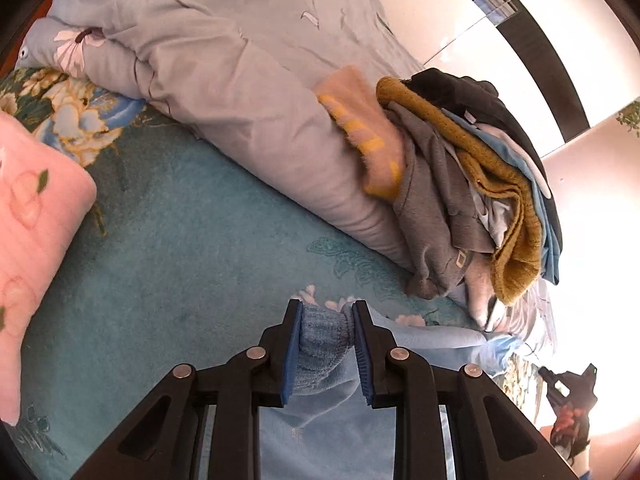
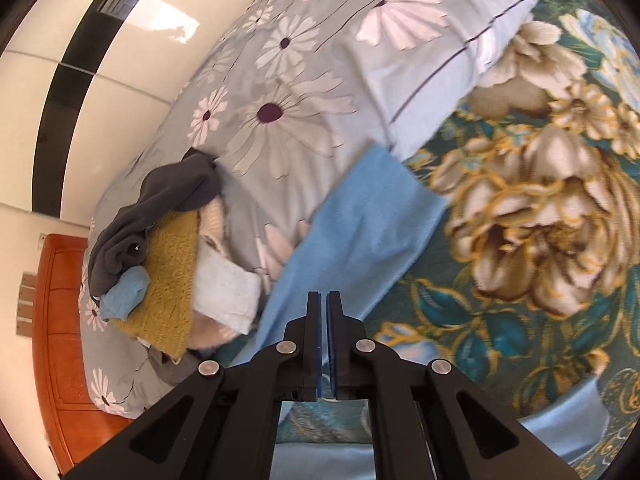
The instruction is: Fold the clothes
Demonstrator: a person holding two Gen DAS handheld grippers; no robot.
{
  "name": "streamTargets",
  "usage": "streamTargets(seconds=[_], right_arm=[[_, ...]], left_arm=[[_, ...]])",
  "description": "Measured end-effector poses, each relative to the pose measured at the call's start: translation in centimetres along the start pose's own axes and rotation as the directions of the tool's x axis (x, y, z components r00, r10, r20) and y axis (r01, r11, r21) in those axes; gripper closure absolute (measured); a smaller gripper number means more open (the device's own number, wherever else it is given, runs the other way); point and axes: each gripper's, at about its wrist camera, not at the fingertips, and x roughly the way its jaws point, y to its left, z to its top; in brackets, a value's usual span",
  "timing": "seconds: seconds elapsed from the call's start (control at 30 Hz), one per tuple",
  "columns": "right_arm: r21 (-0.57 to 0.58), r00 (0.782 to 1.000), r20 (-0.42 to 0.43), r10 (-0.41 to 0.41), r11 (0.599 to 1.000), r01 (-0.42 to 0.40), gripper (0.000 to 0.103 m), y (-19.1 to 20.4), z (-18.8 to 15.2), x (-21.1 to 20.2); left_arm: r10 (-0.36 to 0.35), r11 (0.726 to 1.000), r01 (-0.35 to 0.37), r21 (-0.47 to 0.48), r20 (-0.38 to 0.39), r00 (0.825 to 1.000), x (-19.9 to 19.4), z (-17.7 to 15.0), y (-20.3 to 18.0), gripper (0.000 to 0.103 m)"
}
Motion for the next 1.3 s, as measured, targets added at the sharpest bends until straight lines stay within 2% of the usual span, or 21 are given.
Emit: streamTargets(seconds=[0.03, 0.1, 0.13, 0.2, 0.33, 0.47, 0.53, 0.6, 0.67, 0.93, 1.17, 1.3], right_arm=[[0.002, 1.0, -0.004, -0.013, 1.0, 0.013, 0.1, 0.3, 0.3, 0.9], [0.005, 0.999, -0.013, -0.04, 0.999, 0.04, 0.091, 1.0, 0.8, 2.8], [0.006, 0.998, -0.017, -0.053, 0.999, 0.053, 0.076, 1.4, 1.1, 3.7], [0.009, 0.996, -0.026, -0.08, 0.997, 0.08, 0.059, 2.1, 1.6, 5.6], [0.015, 0.99, -0.042, -0.132, 0.991, 0.133, 0.058, 3.3, 2.6, 9.1], [0.03, 0.991, -0.031, -0.127, 0.991, 0.128, 0.058, 2.6, 2.3, 8.4], [0.037, 0.992, -0.025, -0.123, 0.992, 0.124, 0.058, 2.3, 2.1, 7.9], [0.045, 0.993, -0.019, -0.119, 0.992, 0.12, 0.064, 1.9, 1.9, 7.4], [0.052, 0.993, -0.013, -0.116, 0.992, 0.116, 0.101, 1.5, 1.7, 6.9], [0.082, 0.995, 0.012, -0.101, 0.992, 0.099, 0.101, 0.0, 0.8, 4.9], [0.052, 0.993, 0.113, 0.024, 0.998, -0.03, 0.101, -3.7, -5.4, -4.8], [0.031, 0.99, 0.129, 0.05, 0.998, -0.055, 0.101, -6.9, -9.5, -8.2]], left_arm=[[0.006, 1.0, -0.006, 0.011, 0.003, 1.0, 0.0, 0.0, -0.2, 0.076], [0.014, 1.0, -0.015, 0.028, 0.006, 1.0, -0.1, 0.0, -0.4, 0.076], [0.015, 0.999, -0.016, 0.031, 0.007, 1.0, 0.0, -0.1, -0.3, 0.076], [0.018, 0.999, -0.018, 0.031, 0.008, 1.0, 0.1, -0.1, -0.1, 0.076], [0.01, 1.0, -0.01, 0.006, 0.015, 1.0, 0.8, 0.0, 0.8, 0.076], [0.005, 1.0, -0.005, -0.006, 0.011, 1.0, 1.5, 0.2, 1.4, 0.076], [0.001, 1.0, -0.001, -0.008, 0.01, 1.0, 1.7, 0.3, 1.5, 0.076], [-0.004, 1.0, 0.005, -0.011, 0.01, 1.0, 1.8, 0.3, 1.7, 0.076], [-0.006, 1.0, 0.006, -0.013, 0.008, 1.0, 1.8, 0.2, 1.8, 0.076], [-0.036, 0.999, 0.037, -0.036, 0.029, 0.999, -0.6, -1.2, 2.5, 0.076], [-0.076, 0.997, 0.077, -0.026, 0.042, 0.996, -4.1, -4.8, 3.1, 0.076], [-0.08, 0.996, 0.081, -0.032, 0.037, 0.996, -5.4, -7.7, 4.5, 0.076]])
